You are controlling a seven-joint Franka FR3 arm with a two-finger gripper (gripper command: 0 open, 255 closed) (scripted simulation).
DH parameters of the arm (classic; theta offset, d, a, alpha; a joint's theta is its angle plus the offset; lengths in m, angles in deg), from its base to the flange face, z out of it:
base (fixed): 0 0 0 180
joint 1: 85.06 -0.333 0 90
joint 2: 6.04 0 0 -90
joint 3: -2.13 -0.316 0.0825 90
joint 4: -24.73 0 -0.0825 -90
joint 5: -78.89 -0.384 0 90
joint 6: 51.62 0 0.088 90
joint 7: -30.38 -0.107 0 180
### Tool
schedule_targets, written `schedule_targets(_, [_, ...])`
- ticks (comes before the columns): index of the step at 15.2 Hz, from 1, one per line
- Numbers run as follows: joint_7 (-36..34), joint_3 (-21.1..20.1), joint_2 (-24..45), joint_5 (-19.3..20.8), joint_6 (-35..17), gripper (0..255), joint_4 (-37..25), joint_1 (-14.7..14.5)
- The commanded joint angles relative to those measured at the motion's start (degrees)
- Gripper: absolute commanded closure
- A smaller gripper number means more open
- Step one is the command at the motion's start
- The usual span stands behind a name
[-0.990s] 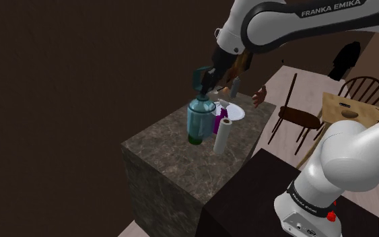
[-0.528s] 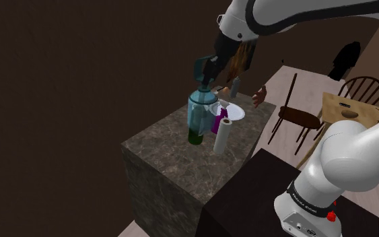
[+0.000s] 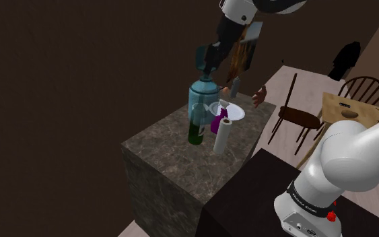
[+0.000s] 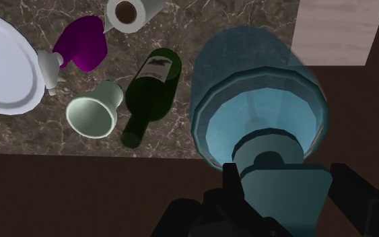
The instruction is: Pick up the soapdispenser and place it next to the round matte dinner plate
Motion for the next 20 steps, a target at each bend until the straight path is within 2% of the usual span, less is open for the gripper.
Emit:
schedule_targets(1, [0.08,0.11,0.13,0.05,1.5,255,-1.67,0.05])
schedule_targets(18, [-0.13,0.28,3.48,0.35,14.1,255,-17.63,0.22])
schedule_targets(20, [1.24,1.41,3.07,0.49,14.47,255,-17.55,0.54])
